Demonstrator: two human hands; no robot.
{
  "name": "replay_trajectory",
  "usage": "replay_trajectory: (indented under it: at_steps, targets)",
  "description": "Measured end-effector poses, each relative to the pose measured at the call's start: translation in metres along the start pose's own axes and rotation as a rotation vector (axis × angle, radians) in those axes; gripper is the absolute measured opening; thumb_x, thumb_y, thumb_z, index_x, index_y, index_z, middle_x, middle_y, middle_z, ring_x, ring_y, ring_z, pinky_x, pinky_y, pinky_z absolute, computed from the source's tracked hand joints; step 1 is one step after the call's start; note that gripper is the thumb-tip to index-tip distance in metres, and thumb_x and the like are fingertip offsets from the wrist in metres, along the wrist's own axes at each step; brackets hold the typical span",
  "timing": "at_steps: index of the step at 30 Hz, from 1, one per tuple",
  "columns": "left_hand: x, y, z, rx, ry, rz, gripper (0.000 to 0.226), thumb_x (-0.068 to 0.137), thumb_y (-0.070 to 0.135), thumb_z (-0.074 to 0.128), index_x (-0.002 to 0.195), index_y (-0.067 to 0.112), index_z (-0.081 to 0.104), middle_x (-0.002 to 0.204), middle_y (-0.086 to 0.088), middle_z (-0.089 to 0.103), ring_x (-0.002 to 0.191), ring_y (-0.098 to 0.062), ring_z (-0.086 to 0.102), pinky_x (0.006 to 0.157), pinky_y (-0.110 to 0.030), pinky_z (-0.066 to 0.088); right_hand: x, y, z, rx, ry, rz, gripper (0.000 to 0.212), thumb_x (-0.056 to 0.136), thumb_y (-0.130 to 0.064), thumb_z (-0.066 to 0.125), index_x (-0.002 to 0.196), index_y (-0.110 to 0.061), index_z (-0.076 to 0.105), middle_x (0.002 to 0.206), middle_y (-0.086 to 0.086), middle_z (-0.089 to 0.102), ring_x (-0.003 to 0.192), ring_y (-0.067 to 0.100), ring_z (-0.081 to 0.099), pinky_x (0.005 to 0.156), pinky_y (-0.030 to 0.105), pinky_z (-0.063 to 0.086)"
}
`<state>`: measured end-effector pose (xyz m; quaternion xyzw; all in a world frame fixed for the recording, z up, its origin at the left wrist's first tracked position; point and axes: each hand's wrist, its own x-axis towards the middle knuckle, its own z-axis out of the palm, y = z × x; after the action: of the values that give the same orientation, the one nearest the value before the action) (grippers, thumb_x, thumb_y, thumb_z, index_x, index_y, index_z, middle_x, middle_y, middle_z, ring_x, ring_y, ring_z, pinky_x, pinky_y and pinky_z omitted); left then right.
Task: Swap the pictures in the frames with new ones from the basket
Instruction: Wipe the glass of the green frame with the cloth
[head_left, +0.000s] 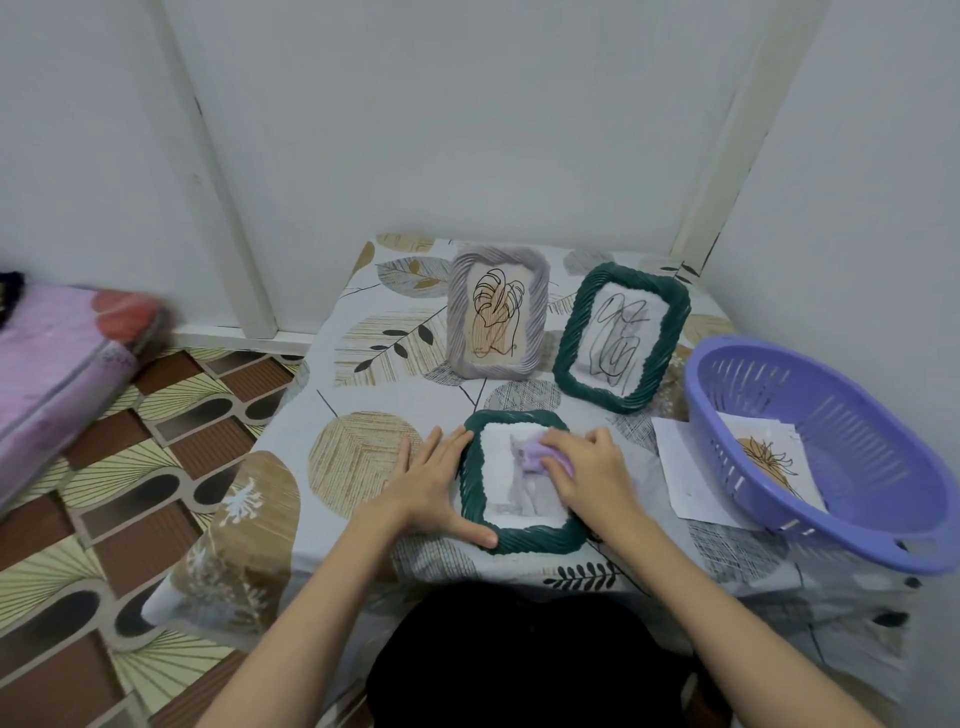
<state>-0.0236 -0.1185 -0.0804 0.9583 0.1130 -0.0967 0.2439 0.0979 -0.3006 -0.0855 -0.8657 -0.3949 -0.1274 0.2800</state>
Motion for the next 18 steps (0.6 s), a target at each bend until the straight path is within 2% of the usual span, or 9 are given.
replay_trajectory:
  at_steps: [1, 3, 8, 11, 14, 16, 18]
  targets:
    - [0.0, 0.001, 0.0, -0.002, 0.002, -0.002, 0.131, 0.052, 0.068, 0.073, 0.147, 0.025, -0.006, 0.156, 0.009, -0.01, 0.142, -0.013, -0.019, 0.114, -0.05, -0.014, 0.007, -0.002, 0.008, 0.006, -0.033, 0.048, 0.022, 0.083, -0.018, 0.064, 0.105, -0.015, 0.067, 0.088, -0.013, 0.061, 0.08, 0.018, 0.037, 0.07, 0.034, 0.04]
    - [-0.001, 0.001, 0.0, -0.002, 0.007, -0.005, 0.13, 0.052, 0.068, 0.074, 0.147, 0.026, -0.005, 0.156, 0.01, -0.01, 0.142, -0.013, -0.019, 0.115, -0.05, -0.014, 0.011, -0.008, 0.02, 0.004, -0.063, 0.046, 0.023, 0.087, -0.023, 0.059, 0.107, -0.015, 0.066, 0.107, -0.002, 0.066, 0.084, 0.017, 0.036, 0.073, 0.03, 0.035]
    - [0.0, 0.001, 0.0, 0.005, 0.003, -0.002, 0.131, 0.052, 0.068, 0.073, 0.147, 0.025, -0.006, 0.156, 0.009, -0.01, 0.142, -0.012, -0.019, 0.114, -0.049, -0.015, -0.013, 0.008, 0.0, 0.056, -0.129, -0.186, 0.037, 0.082, -0.038, 0.048, 0.1, -0.015, 0.07, 0.102, -0.001, 0.07, 0.077, 0.018, 0.047, 0.069, 0.029, 0.045]
    - [-0.001, 0.001, 0.0, -0.003, 0.008, -0.002, 0.131, 0.052, 0.068, 0.073, 0.147, 0.026, -0.005, 0.156, 0.01, -0.01, 0.142, -0.012, -0.02, 0.114, -0.049, -0.016, 0.004, 0.013, 0.001, -0.027, -0.103, -0.091, 0.034, 0.085, -0.035, 0.05, 0.101, -0.013, 0.07, 0.1, 0.001, 0.07, 0.08, 0.022, 0.049, 0.069, 0.031, 0.044]
    - [-0.001, 0.002, 0.0, -0.001, 0.012, -0.008, 0.13, 0.052, 0.068, 0.073, 0.147, 0.026, -0.005, 0.156, 0.01, -0.009, 0.142, -0.012, -0.019, 0.114, -0.049, -0.015, 0.023, -0.008, 0.019, -0.069, -0.107, 0.071, 0.027, 0.091, -0.025, 0.053, 0.113, -0.014, 0.063, 0.111, 0.002, 0.065, 0.092, 0.023, 0.044, 0.08, 0.035, 0.04]
    - [-0.001, 0.001, 0.001, 0.001, 0.01, -0.008, 0.13, 0.052, 0.069, 0.073, 0.147, 0.026, -0.005, 0.156, 0.011, -0.01, 0.142, -0.012, -0.019, 0.114, -0.049, -0.015, 0.02, -0.024, 0.026, -0.024, -0.095, 0.046, 0.026, 0.091, -0.024, 0.053, 0.113, -0.014, 0.063, 0.113, 0.003, 0.065, 0.091, 0.023, 0.043, 0.081, 0.036, 0.04]
    - [0.0, 0.001, 0.001, 0.004, 0.006, -0.007, 0.13, 0.053, 0.069, 0.073, 0.147, 0.026, -0.006, 0.156, 0.011, -0.01, 0.142, -0.012, -0.019, 0.114, -0.049, -0.015, 0.004, -0.028, 0.023, 0.056, -0.106, -0.086, 0.024, 0.087, -0.024, 0.055, 0.105, -0.014, 0.067, 0.108, 0.002, 0.069, 0.081, 0.021, 0.043, 0.076, 0.035, 0.043]
